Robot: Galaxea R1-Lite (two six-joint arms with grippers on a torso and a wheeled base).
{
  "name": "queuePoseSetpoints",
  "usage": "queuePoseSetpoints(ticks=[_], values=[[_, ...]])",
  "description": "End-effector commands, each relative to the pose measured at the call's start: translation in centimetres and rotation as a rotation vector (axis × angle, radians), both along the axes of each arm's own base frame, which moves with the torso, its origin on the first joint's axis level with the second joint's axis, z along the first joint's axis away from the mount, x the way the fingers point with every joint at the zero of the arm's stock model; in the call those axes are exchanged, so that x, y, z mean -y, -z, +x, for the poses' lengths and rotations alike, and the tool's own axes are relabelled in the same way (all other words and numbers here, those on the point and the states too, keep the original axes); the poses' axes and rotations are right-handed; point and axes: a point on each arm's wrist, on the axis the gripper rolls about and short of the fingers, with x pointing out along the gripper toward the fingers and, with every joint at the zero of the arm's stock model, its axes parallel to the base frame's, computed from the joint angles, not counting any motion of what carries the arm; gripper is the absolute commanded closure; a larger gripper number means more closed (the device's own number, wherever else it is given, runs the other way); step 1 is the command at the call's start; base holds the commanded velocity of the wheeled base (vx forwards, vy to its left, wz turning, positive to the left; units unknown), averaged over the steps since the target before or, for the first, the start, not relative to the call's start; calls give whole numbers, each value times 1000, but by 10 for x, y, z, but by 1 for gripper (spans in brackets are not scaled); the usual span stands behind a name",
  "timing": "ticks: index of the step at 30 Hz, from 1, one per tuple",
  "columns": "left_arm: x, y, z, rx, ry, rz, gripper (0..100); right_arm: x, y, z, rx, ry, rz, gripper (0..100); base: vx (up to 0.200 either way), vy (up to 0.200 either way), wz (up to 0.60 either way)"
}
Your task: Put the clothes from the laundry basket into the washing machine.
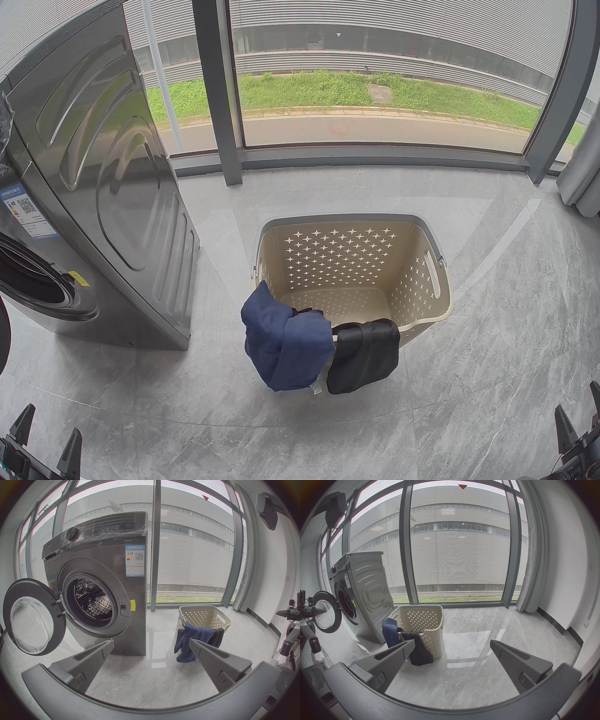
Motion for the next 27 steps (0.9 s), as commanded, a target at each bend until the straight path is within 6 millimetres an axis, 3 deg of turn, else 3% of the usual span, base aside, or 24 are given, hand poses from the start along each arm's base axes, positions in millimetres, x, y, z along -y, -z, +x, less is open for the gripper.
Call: queuePoseSetpoints(ticks=[1, 4, 8, 10, 11, 15, 27], values=[[0, 5, 0, -4, 0, 1, 0, 0, -54, -15, 164, -18, 27, 0, 0, 0, 0], [0, 5, 0, -4, 0, -1, 0, -1, -76, 4, 23, -40, 61, 0, 0, 0, 0], [0, 5, 0, -4, 0, -1, 0, -2, -81, 52, -207, -92, 75, 0, 0, 0, 0], [0, 5, 0, -4, 0, -2, 0, -2, -83, 67, -238, -100, 77, 0, 0, 0, 0], [0, 5, 0, -5, 0, -4, 0, -3, -85, 94, -270, -112, 70, 0, 0, 0, 0], [0, 5, 0, -5, 0, -5, 0, -16, -82, 131, -323, -215, 63, 0, 0, 0, 0], [0, 5, 0, -5, -2, -10, 0, -67, -64, 182, -482, -280, 107, 0, 0, 0, 0]])
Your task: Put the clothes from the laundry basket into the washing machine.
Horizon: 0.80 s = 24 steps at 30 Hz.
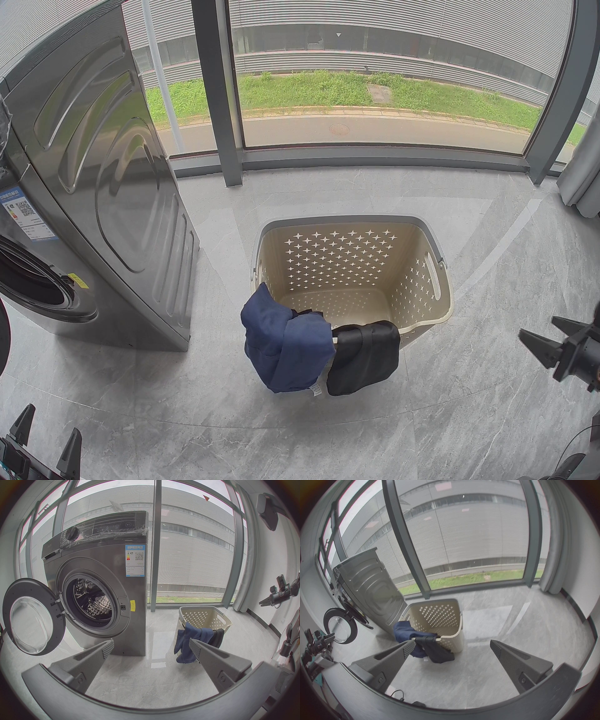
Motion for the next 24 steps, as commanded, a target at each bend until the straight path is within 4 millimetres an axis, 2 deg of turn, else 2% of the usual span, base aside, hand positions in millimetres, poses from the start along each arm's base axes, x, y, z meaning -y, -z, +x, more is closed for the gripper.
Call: queuePoseSetpoints(ticks=[1, 8, 19, 24], values=[[0, 5, 0, -5, -1, -6, 0, -49, 27, 65, -198, -102, -15, 0, 0, 0, 0], [0, 5, 0, -5, -3, -11, 0, -77, 36, 88, -196, -105, -12, 0, 0, 0, 0], [0, 5, 0, -5, -6, -14, 0, -101, 44, 104, -228, -123, -23, 0, 0, 0, 0], [0, 5, 0, -7, -6, -14, 0, -114, 61, 109, -288, -141, -38, 0, 0, 0, 0]])
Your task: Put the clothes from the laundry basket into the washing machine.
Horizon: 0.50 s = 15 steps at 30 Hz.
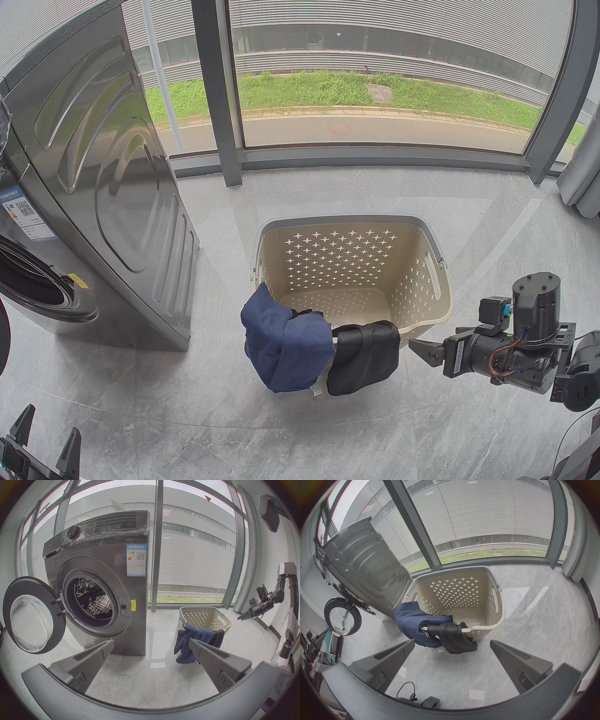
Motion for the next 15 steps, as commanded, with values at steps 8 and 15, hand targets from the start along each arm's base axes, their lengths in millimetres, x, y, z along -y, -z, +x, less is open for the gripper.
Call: queuePoseSetpoints(ticks=[8, 15], values=[[0, 5, 0, -5, -1, -1, 0, -33, 39, 15, -88, -25, -12, 0, 0, 0, 0], [0, 5, 0, -5, -1, -1, 0, -43, 60, 20, -119, -25, -53, 0, 0, 0, 0]])
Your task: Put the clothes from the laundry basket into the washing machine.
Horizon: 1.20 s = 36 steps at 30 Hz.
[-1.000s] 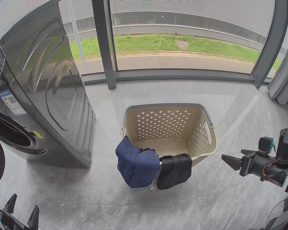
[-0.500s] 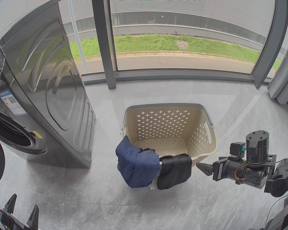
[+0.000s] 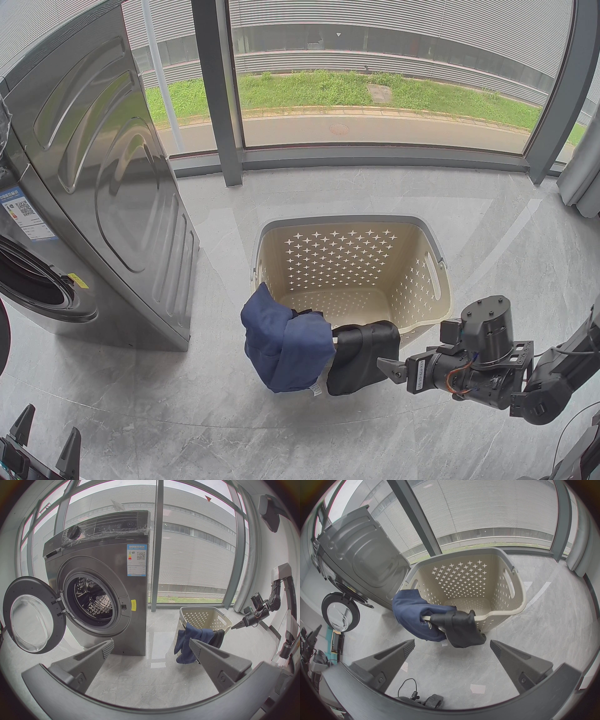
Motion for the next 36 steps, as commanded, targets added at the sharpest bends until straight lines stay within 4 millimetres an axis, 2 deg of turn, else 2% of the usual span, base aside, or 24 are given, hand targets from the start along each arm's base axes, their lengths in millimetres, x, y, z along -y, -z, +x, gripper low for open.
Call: queuePoseSetpoints(ticks=[1, 16, 21, 36], values=[[0, 5, 0, -3, 0, 0, 0, -10, 21, 5, -50, -10, -43, 0, 0, 0, 0], [0, 5, 0, -5, 0, 0, 0, -37, 58, 25, -69, -21, -93, 0, 0, 0, 0], [0, 5, 0, -5, -2, -2, 0, -49, 72, 40, -44, -19, -76, 0, 0, 0, 0], [0, 5, 0, -5, -2, -2, 0, -61, 86, 66, 4, 4, -42, 0, 0, 0, 0]])
